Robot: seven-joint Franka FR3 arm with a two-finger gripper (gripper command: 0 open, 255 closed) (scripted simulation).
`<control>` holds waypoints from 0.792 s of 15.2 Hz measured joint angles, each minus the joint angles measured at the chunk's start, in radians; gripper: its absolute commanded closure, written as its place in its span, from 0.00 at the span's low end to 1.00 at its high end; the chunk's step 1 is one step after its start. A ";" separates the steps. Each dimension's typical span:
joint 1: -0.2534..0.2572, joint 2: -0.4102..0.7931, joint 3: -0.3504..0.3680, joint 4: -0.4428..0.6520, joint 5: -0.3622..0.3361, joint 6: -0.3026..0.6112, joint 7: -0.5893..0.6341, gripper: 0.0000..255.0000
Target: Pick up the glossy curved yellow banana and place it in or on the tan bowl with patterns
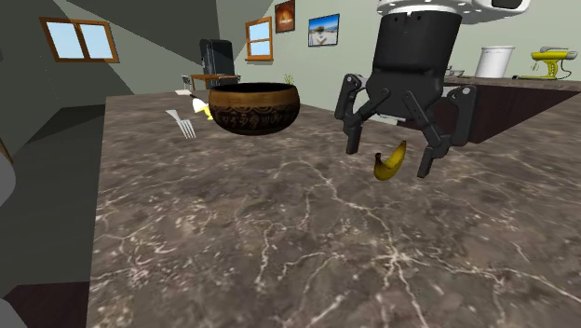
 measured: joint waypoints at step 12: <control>-0.001 0.002 -0.002 -0.032 -0.001 0.037 -0.002 1.00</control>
